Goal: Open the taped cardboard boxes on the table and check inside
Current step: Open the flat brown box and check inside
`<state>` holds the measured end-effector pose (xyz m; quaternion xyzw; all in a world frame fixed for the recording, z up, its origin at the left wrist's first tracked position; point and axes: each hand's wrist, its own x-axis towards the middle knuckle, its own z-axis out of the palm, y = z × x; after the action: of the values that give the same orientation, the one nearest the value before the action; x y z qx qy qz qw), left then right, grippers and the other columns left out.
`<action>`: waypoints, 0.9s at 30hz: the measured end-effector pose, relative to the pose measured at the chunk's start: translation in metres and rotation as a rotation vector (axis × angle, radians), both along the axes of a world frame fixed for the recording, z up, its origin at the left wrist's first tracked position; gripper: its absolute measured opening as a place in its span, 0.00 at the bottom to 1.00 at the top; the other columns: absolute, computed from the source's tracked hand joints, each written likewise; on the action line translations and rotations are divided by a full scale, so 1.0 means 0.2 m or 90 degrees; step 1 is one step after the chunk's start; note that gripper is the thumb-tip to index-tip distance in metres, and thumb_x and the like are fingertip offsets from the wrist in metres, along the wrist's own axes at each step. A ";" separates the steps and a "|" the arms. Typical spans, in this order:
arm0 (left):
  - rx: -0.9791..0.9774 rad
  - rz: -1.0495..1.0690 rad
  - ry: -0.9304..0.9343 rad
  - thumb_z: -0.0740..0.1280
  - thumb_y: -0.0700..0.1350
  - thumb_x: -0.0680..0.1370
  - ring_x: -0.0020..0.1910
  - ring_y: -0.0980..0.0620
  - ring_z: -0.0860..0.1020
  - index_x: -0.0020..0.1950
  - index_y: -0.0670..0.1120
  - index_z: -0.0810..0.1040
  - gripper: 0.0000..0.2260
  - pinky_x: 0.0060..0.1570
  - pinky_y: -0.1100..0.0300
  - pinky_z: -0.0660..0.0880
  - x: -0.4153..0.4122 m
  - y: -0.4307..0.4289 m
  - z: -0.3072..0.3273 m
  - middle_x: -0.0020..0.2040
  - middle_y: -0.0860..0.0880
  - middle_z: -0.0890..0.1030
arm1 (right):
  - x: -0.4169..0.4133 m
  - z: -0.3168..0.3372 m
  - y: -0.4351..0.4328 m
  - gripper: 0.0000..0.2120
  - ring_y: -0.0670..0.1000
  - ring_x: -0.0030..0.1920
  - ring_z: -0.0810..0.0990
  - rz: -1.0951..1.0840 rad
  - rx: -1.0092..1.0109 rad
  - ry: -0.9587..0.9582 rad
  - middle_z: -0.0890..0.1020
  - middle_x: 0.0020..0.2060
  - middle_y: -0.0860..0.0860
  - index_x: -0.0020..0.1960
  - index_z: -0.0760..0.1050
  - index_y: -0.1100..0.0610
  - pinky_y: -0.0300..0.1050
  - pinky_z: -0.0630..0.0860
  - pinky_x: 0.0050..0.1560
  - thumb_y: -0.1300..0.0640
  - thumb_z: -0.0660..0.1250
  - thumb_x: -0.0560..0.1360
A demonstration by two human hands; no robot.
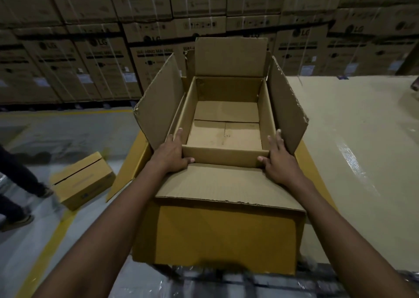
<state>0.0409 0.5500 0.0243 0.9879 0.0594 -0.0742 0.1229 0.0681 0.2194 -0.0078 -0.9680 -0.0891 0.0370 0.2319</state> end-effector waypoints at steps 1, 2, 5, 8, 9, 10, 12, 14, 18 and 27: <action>0.002 0.005 0.019 0.71 0.61 0.77 0.76 0.35 0.63 0.83 0.50 0.39 0.50 0.72 0.41 0.65 0.01 0.01 0.00 0.80 0.38 0.58 | 0.01 0.00 0.00 0.37 0.61 0.83 0.52 0.004 -0.011 0.006 0.34 0.83 0.54 0.84 0.46 0.58 0.60 0.61 0.77 0.50 0.63 0.85; 0.006 0.009 0.036 0.70 0.63 0.76 0.76 0.35 0.64 0.83 0.51 0.39 0.50 0.72 0.42 0.65 0.02 0.02 0.00 0.79 0.38 0.61 | 0.02 0.01 0.01 0.37 0.61 0.83 0.53 0.004 -0.021 0.018 0.33 0.82 0.54 0.84 0.46 0.59 0.60 0.62 0.77 0.50 0.63 0.85; 0.018 0.014 0.052 0.69 0.65 0.75 0.75 0.36 0.65 0.83 0.51 0.40 0.50 0.71 0.42 0.66 0.03 0.02 0.01 0.77 0.38 0.64 | 0.03 0.04 0.02 0.38 0.60 0.82 0.55 0.000 -0.035 0.043 0.31 0.82 0.54 0.84 0.45 0.59 0.60 0.62 0.77 0.51 0.64 0.84; 0.017 0.018 0.044 0.69 0.64 0.76 0.76 0.35 0.64 0.83 0.51 0.38 0.49 0.71 0.41 0.66 0.01 0.00 0.02 0.79 0.37 0.60 | 0.01 0.05 0.01 0.38 0.59 0.83 0.47 0.007 -0.033 0.041 0.29 0.81 0.52 0.84 0.44 0.59 0.60 0.60 0.78 0.51 0.63 0.85; 0.016 0.018 0.031 0.69 0.63 0.77 0.76 0.35 0.63 0.83 0.49 0.38 0.50 0.72 0.41 0.66 0.00 -0.01 0.01 0.80 0.37 0.58 | -0.01 0.05 0.01 0.37 0.58 0.83 0.45 0.009 -0.028 0.036 0.29 0.81 0.51 0.84 0.44 0.59 0.60 0.60 0.78 0.51 0.62 0.85; 0.018 0.018 0.008 0.70 0.62 0.77 0.78 0.36 0.61 0.83 0.47 0.39 0.50 0.74 0.41 0.65 -0.01 -0.01 0.01 0.81 0.38 0.55 | -0.02 0.05 0.01 0.36 0.59 0.83 0.45 0.007 -0.021 0.029 0.31 0.82 0.52 0.84 0.45 0.59 0.60 0.60 0.78 0.52 0.62 0.85; 0.027 0.008 -0.045 0.72 0.59 0.77 0.79 0.38 0.59 0.83 0.42 0.42 0.50 0.76 0.44 0.62 -0.03 -0.03 0.02 0.82 0.39 0.52 | -0.06 0.06 0.02 0.35 0.60 0.83 0.53 -0.009 0.004 -0.002 0.38 0.83 0.54 0.84 0.47 0.58 0.59 0.62 0.77 0.52 0.62 0.85; 0.043 -0.013 -0.071 0.71 0.57 0.78 0.80 0.40 0.58 0.82 0.38 0.46 0.46 0.76 0.46 0.60 -0.05 -0.03 0.01 0.82 0.39 0.52 | -0.09 0.07 0.03 0.35 0.62 0.80 0.61 -0.039 0.026 -0.022 0.44 0.84 0.56 0.84 0.49 0.58 0.58 0.65 0.75 0.52 0.64 0.85; 0.054 -0.017 -0.063 0.69 0.57 0.79 0.80 0.40 0.58 0.81 0.38 0.49 0.43 0.76 0.46 0.60 -0.05 -0.03 0.02 0.83 0.39 0.52 | -0.09 0.07 0.03 0.35 0.63 0.79 0.64 -0.060 0.010 -0.010 0.48 0.84 0.55 0.84 0.49 0.58 0.58 0.65 0.75 0.51 0.63 0.85; -0.068 0.061 -0.050 0.75 0.50 0.76 0.73 0.38 0.67 0.80 0.46 0.58 0.38 0.71 0.42 0.67 0.01 0.01 -0.01 0.76 0.40 0.66 | -0.03 0.03 0.02 0.21 0.62 0.65 0.76 -0.037 -0.069 -0.027 0.70 0.70 0.61 0.73 0.71 0.56 0.52 0.75 0.63 0.60 0.67 0.81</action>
<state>0.0431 0.5517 0.0228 0.9780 0.0980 -0.0327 0.1812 0.0626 0.2227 -0.0020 -0.9818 -0.0638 0.0146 0.1785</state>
